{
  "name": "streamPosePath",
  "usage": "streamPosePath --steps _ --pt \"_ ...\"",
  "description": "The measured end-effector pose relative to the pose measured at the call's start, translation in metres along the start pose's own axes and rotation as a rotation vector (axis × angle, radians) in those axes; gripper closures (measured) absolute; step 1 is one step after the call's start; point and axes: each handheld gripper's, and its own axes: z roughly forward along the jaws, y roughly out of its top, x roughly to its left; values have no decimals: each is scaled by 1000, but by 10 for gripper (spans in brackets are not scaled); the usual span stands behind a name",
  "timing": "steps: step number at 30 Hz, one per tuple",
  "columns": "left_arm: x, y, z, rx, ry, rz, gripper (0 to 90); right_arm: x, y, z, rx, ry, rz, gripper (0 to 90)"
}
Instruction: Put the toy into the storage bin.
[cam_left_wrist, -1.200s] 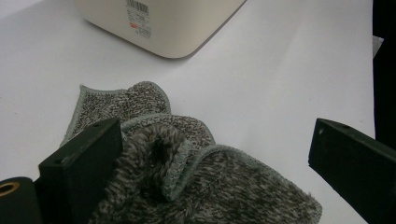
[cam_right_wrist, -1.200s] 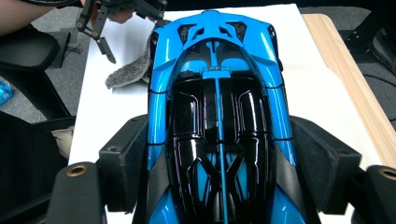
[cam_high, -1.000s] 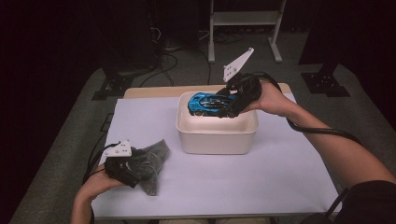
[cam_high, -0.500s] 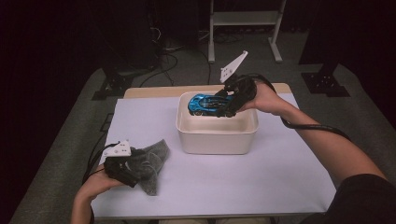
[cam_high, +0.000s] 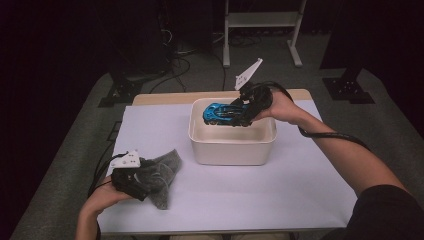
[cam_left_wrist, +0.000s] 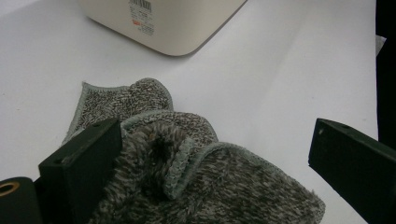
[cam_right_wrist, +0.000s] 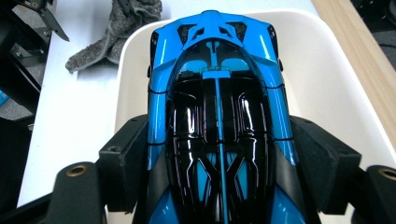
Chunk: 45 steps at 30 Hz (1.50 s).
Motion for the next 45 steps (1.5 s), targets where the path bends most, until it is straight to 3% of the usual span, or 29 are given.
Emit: streamPosePath --steps 32,45 --pt "-1 0 -2 -6 -2 -3 26 -5 -7 48 90 49 -1 253" --pt "0 0 -3 -8 0 -2 26 -8 -5 58 90 64 0 253"
